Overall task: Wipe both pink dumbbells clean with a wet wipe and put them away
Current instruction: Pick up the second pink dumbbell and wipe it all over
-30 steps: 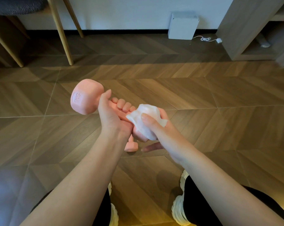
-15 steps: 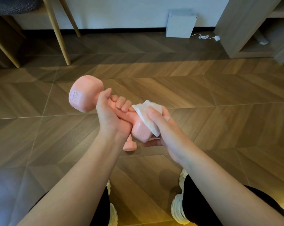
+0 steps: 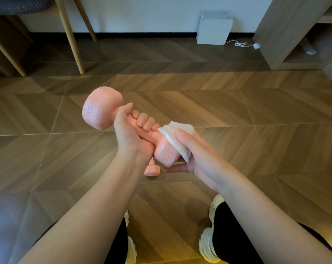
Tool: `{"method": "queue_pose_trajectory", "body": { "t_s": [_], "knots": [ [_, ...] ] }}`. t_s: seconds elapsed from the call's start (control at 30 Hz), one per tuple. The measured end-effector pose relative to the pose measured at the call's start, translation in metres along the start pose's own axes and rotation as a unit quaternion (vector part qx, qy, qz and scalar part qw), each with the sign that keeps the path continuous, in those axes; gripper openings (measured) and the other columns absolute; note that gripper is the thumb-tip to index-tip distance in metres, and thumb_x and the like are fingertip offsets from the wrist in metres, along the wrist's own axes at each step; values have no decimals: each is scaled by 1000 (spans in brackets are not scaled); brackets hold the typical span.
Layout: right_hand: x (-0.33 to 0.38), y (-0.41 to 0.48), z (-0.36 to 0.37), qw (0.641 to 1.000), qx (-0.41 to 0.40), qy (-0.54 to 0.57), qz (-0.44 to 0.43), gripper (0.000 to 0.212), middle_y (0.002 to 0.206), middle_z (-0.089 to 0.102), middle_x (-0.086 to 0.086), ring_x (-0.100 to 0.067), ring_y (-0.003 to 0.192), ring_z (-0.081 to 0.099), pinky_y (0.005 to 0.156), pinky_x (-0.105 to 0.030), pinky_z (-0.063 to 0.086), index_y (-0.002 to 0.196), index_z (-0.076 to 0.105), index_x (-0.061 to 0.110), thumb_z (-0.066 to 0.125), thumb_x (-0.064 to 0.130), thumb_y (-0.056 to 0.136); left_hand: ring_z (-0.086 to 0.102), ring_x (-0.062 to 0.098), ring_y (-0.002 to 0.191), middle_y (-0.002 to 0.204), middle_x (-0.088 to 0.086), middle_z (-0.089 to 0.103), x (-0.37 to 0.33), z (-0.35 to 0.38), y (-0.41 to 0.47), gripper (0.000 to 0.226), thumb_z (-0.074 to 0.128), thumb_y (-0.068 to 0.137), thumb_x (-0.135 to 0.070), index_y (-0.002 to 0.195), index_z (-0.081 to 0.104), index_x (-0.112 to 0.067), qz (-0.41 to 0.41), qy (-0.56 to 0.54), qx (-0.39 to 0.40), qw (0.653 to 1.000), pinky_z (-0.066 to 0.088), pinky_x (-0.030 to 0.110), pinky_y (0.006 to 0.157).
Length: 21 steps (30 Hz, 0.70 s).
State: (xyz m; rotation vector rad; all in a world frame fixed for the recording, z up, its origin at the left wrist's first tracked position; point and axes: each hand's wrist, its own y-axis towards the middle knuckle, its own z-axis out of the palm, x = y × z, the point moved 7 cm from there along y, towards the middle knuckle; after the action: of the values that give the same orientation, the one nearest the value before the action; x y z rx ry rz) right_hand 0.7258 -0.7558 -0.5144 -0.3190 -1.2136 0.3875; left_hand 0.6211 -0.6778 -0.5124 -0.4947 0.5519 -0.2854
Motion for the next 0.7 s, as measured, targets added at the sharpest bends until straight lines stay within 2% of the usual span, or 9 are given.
{"method": "queue_pose_trajectory", "body": {
  "t_s": [0.1, 0.17, 0.23, 0.33, 0.4, 0.47, 0.6, 0.7],
  "knots": [
    [-1, -1, 1, 999, 40, -12, -9, 54, 132, 60, -12, -30, 104, 68, 85, -52, 58, 135, 48, 28, 66, 31, 84, 21, 12, 41, 48, -6, 21, -3, -3, 1, 39, 47, 91, -25, 57, 29, -20, -3, -18, -5, 1000, 25, 23, 45],
    [-4, 1, 2, 1000, 8, -26, -10, 57, 128, 62, -9, -23, 96, 70, 79, -46, 60, 130, 52, 30, 73, 32, 77, 21, 12, 41, 49, -6, 20, -2, -5, 2, 40, 47, 91, -25, 56, 28, -20, -3, -13, -10, 1000, 26, 22, 44],
    [-6, 3, 4, 999, -23, -33, -9, 54, 123, 65, -9, -19, 88, 70, 75, -44, 61, 125, 54, 30, 75, 41, 76, 21, 12, 41, 49, -5, 20, 0, -5, 2, 40, 47, 91, -25, 56, 27, -20, 1, 4, -15, 1000, 27, 22, 44],
    [-4, 4, 2, 999, -25, -19, -12, 47, 124, 64, -13, -27, 94, 69, 81, -57, 58, 126, 54, 30, 65, 52, 86, 21, 12, 40, 48, -5, 21, 0, -3, 2, 38, 47, 90, -24, 58, 27, -20, 2, -11, -10, 1000, 28, 21, 43],
    [-2, 3, 2, 1000, 16, -6, -12, 48, 131, 59, -16, -36, 109, 65, 87, -63, 53, 133, 49, 27, 60, 44, 89, 21, 12, 40, 48, -6, 21, -5, -2, 3, 39, 47, 90, -24, 57, 28, -20, 5, -18, -11, 1000, 26, 22, 43],
    [-2, 3, 3, 999, 46, -5, -10, 53, 136, 55, -17, -37, 116, 62, 90, -62, 52, 136, 45, 25, 60, 36, 87, 21, 12, 40, 47, -6, 21, -8, -4, 3, 40, 47, 90, -24, 55, 29, -20, 5, -19, -15, 1000, 25, 23, 44],
    [-5, 4, 5, 999, 4, -47, -14, 59, 127, 62, -12, -24, 97, 68, 86, -59, 55, 128, 52, 28, 74, 39, 75, 22, 12, 41, 49, -6, 21, -5, -6, 1, 39, 49, 91, -26, 57, 29, -20, -3, -1, -8, 1000, 27, 22, 44],
    [-8, 6, 2, 998, -42, -39, -29, 56, 122, 66, -10, -25, 99, 68, 86, -65, 52, 125, 53, 28, 74, 44, 75, 31, 12, 45, 52, -4, 30, -4, 0, 2, 35, 54, 91, -27, 62, 36, -18, -17, 34, 14, 999, 34, 24, 49]
  ]
}}
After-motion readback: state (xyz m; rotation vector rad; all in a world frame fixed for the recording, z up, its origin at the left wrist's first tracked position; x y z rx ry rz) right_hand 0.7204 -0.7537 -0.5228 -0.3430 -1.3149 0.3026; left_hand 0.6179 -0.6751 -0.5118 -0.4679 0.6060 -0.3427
